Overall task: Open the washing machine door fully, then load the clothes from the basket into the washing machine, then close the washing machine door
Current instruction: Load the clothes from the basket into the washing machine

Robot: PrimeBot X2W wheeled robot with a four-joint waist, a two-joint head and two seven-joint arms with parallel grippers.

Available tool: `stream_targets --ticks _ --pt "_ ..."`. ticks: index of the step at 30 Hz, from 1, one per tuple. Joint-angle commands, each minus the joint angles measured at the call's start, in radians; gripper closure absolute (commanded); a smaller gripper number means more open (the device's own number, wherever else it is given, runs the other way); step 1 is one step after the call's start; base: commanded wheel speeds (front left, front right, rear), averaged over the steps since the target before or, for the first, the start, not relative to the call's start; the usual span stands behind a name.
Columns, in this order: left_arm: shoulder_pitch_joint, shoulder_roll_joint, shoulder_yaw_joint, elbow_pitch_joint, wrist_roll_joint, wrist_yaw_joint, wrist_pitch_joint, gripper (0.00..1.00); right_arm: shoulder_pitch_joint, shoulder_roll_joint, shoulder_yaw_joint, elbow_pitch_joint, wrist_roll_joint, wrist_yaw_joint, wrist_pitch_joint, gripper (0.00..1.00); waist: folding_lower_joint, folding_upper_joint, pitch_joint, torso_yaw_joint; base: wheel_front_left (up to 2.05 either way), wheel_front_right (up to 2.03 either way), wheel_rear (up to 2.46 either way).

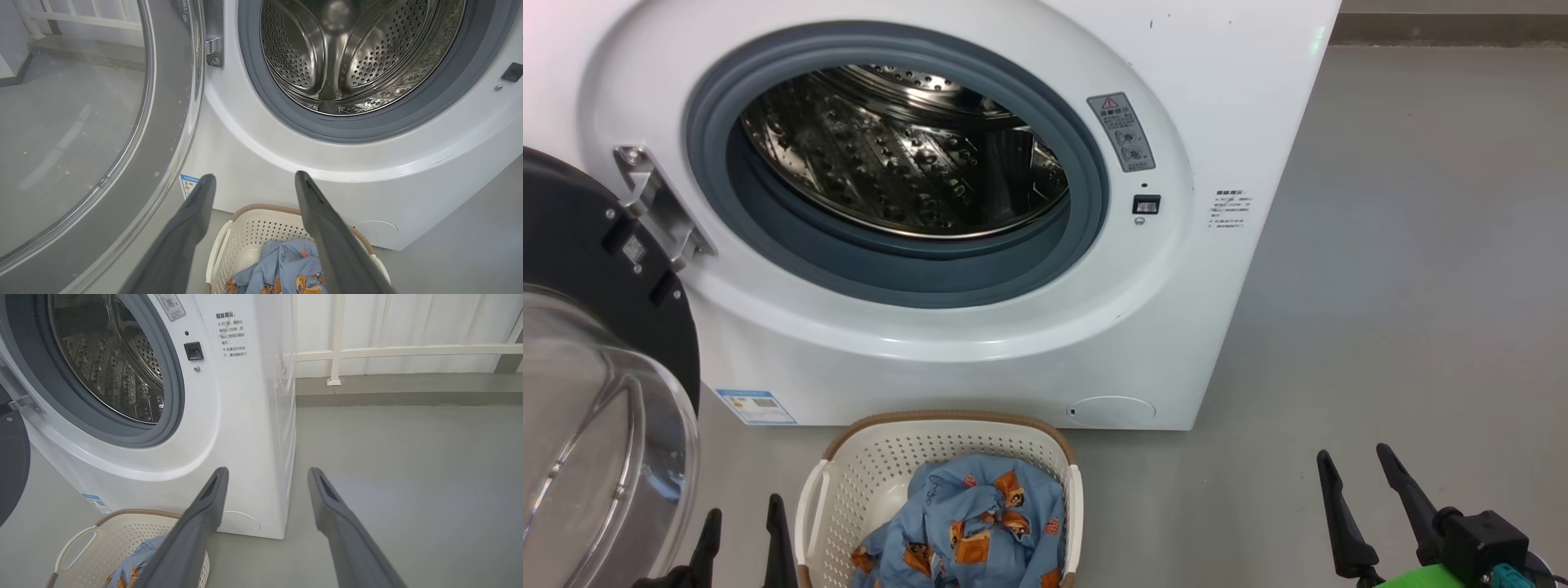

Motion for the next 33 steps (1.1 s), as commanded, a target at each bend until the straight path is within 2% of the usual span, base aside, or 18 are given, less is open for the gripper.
stream_targets --ticks 1,11,17,22,29,33 --pt "-0.036 0.018 0.030 -0.023 -0.005 -0.003 -0.006 0.00 -0.037 -0.012 0.019 -0.024 0.004 0.002 -0.012 0.00 0.0000 0.0000 0.002 -0.001 0.00 0.00 0.00" --pt "-0.037 0.018 -0.017 -0.035 -0.008 -0.004 -0.006 0.00 -0.058 -0.012 0.026 -0.026 0.008 0.002 -0.012 0.00 0.0000 0.0000 0.037 -0.030 0.00 0.00 0.00" --pt "-0.066 0.021 -0.045 0.018 -0.001 -0.011 0.001 0.00 -0.081 -0.012 0.035 -0.031 0.014 0.002 -0.012 0.00 0.0000 0.0000 0.081 -0.062 0.00 0.00 0.00" --pt "-0.126 0.021 -0.054 0.082 -0.062 -0.050 0.057 0.00 -0.119 -0.012 0.045 -0.039 0.021 0.002 -0.012 0.00 0.0000 0.0000 0.152 -0.106 0.00 0.00 0.00" --pt "-0.234 0.050 -0.077 0.186 -0.116 -0.082 0.138 0.00 -0.191 -0.012 0.074 -0.058 0.036 0.002 -0.012 0.00 0.0000 0.0000 0.271 -0.186 0.00 0.00 0.00" --pt "-0.309 0.083 -0.099 0.299 -0.169 -0.094 0.211 0.00 -0.235 -0.012 0.098 -0.069 0.054 0.002 -0.012 0.00 0.0000 0.0000 0.335 -0.246 0.00 0.00 0.00"
